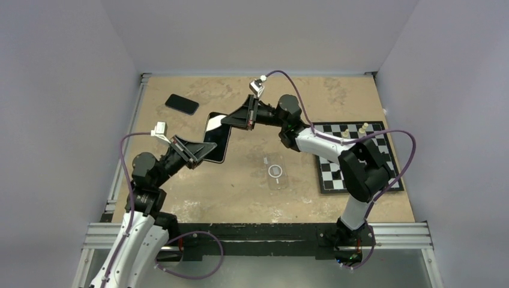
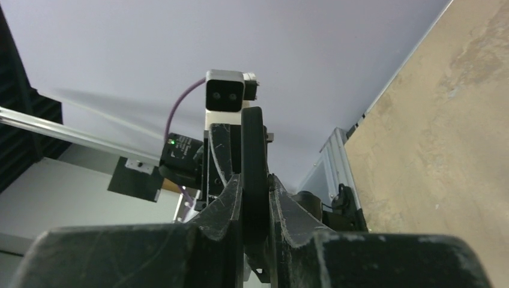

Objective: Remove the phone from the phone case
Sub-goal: Remove the phone case from the phone.

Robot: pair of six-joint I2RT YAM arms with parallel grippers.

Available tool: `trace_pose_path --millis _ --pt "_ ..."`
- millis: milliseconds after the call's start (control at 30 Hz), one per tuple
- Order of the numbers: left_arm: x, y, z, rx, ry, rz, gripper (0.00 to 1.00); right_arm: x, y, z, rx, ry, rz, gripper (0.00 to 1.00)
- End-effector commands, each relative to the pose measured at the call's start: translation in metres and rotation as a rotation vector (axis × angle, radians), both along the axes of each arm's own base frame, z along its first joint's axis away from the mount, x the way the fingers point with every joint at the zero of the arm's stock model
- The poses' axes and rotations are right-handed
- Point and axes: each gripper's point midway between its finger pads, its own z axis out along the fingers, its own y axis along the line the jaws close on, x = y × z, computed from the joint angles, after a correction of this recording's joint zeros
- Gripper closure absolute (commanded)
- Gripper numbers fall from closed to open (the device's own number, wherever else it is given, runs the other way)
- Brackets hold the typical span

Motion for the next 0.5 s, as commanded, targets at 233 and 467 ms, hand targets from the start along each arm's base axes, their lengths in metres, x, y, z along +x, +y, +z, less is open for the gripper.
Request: trace_pose_path --millis 233,467 --pt "-0.021 -0.029 0.021 0.121 -0.146 -0.307 0.69 -0.062 -0.004 0.027 -0.133 -0.361 0.343 1.00" --pt "-0.027 -0.030 0.023 0.163 -0.175 -0.345 0.79 -0.063 -0.007 0.029 -0.149 -0.395 0.368 1.00"
